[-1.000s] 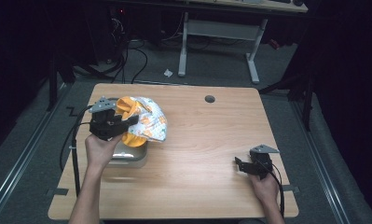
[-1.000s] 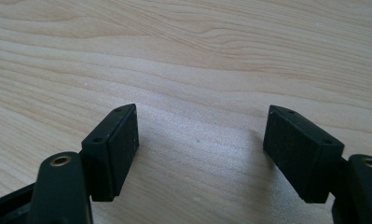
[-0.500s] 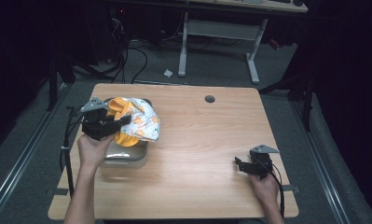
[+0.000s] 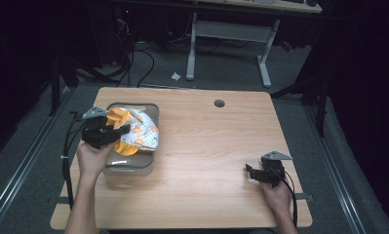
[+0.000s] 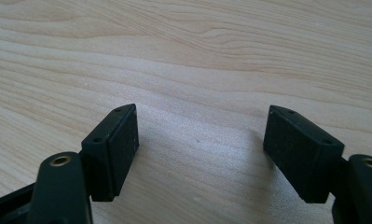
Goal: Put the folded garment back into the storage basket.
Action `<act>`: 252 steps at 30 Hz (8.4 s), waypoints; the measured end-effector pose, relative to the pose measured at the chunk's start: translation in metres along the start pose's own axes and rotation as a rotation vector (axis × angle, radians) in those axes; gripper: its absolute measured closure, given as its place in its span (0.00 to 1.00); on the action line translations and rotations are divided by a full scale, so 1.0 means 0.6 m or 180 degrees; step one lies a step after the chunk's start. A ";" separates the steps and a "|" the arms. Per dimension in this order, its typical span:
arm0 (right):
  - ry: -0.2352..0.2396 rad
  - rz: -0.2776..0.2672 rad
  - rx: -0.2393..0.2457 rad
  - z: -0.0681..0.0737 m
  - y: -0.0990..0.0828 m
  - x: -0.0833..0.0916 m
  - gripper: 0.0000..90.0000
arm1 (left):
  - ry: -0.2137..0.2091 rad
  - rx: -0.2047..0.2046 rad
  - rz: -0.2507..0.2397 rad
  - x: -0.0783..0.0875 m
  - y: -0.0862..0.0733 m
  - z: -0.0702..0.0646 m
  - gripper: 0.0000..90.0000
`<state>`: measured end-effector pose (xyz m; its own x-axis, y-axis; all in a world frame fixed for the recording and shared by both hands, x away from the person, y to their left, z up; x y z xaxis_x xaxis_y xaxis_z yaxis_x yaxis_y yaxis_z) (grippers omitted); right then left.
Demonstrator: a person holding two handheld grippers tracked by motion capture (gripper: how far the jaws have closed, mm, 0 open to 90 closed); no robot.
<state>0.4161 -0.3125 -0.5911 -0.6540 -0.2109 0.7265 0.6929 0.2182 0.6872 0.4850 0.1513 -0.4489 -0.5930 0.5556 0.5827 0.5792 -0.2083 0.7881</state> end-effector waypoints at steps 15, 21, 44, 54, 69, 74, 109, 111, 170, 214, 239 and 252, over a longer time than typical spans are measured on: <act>-0.0001 0.0000 0.0000 0.000 0.000 0.000 0.30 | 0.0115 0.0120 0.0302 -0.027 -0.042 0.031 0.82; 0.0000 0.0001 0.0000 0.000 0.000 0.000 0.30 | 0.0275 0.0100 0.0390 -0.035 -0.054 0.043 0.81; 0.0000 0.0001 0.0000 0.000 0.000 0.000 0.30 | 0.0750 0.0346 0.0953 -0.061 -0.094 0.072 0.58; 0.0000 0.0000 0.0000 0.000 0.000 0.000 0.30 | 0.0830 0.0397 0.0659 -0.042 -0.074 0.072 0.38; -0.0001 0.0001 0.0001 0.000 0.000 0.000 0.30 | 0.0602 0.0244 0.0299 -0.032 -0.046 0.023 0.37; 0.0000 0.0001 -0.0001 0.000 0.000 0.000 0.30 | 0.0495 0.0212 0.0231 -0.032 -0.039 0.001 0.38; 0.0002 -0.0001 0.0002 0.000 0.000 0.000 0.30 | 0.0103 -0.0079 -0.0035 -0.026 -0.003 -0.102 0.39; 0.0001 -0.0001 0.0004 0.000 0.000 0.000 0.30 | 0.0077 -0.0111 -0.0029 -0.030 -0.003 -0.110 0.39; 0.0002 -0.0001 0.0002 0.000 0.000 0.000 0.30 | -0.0542 -0.0296 0.0021 -0.109 -0.045 -0.239 0.40; 0.0001 -0.0002 0.0003 0.000 0.000 0.000 0.30 | -0.0716 -0.0204 0.0237 -0.177 -0.110 -0.278 0.39; 0.0001 -0.0002 0.0004 0.000 0.000 0.000 0.30 | -0.0608 -0.0183 0.0439 -0.221 -0.147 -0.276 0.39; 0.0002 -0.0002 0.0003 0.000 0.000 0.000 0.30 | -0.0445 -0.0289 0.0521 -0.237 -0.159 -0.272 0.39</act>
<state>0.4160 -0.3125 -0.5911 -0.6542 -0.2116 0.7261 0.6923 0.2190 0.6876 0.4231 -0.0391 -0.5745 -0.4083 0.6132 0.6762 0.6050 -0.3730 0.7035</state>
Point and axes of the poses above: each handheld gripper's, and its own axes: x roughly backward along the jaws, y roughly out of its top, z roughly to its left, the point moved 10 cm from there along -x, roughly forward along the jaws, and after that the axes turned 1 degree about -x, right-handed, at the moved point
